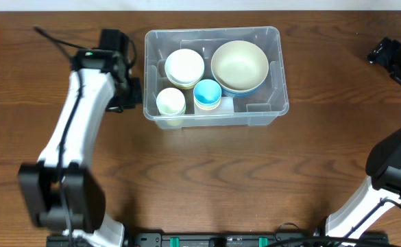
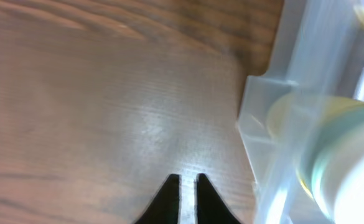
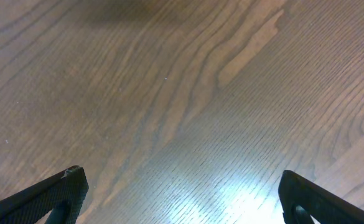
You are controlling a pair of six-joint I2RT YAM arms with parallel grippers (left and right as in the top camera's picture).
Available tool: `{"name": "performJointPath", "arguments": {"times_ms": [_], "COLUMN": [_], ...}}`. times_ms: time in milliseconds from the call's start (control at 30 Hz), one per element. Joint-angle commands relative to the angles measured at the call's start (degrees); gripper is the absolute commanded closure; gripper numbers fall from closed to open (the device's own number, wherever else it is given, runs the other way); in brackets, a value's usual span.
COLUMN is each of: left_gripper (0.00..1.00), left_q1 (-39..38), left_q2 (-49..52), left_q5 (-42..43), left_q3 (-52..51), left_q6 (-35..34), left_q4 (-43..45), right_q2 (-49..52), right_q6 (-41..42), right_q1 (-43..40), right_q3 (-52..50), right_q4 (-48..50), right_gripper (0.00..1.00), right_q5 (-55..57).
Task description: Pack container
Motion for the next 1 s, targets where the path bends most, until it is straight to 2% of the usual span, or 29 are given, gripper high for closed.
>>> {"name": "performJointPath", "arguments": {"times_ms": [0,67,233,533,667,800,967], "left_gripper": [0.76,0.60,0.02,0.02,0.02,0.02,0.02], "left_q1": [0.17,-0.11,-0.11,-0.11,-0.09,-0.09,-0.76], "left_q2": [-9.66,-14.75,-28.59,-49.96,-57.20,-65.35,-74.42], "left_q5": [-0.37,0.11,3.02,2.99,-0.44,-5.49,-6.29], "left_q3": [2.86,2.86,2.86,2.84,2.86,2.86,2.84], "left_q6": [0.39,0.17,-0.37,-2.64,0.44,0.42,0.37], "left_q4": [-1.88,-3.19,-6.32,-9.86,-12.55,-16.11,-18.56], "right_q2": [-0.87,-0.87,-0.87,-0.87,-0.87,-0.87,-0.87], "right_q6": [1.03,1.03,1.03,1.03,1.03,1.03,1.03], "right_q1": [0.42,0.42,0.42,0.44,0.42,0.44,0.42], "right_q3": [0.20,0.20,0.20,0.20,0.20,0.20,0.20], "right_q4": [0.09,0.09,0.11,0.09,0.11,0.11,0.11], "right_gripper": [0.01,0.01,0.01,0.01,0.01,0.01,0.01], "right_q5": [0.39,0.42,0.39,0.39,0.42,0.39,0.42]}}
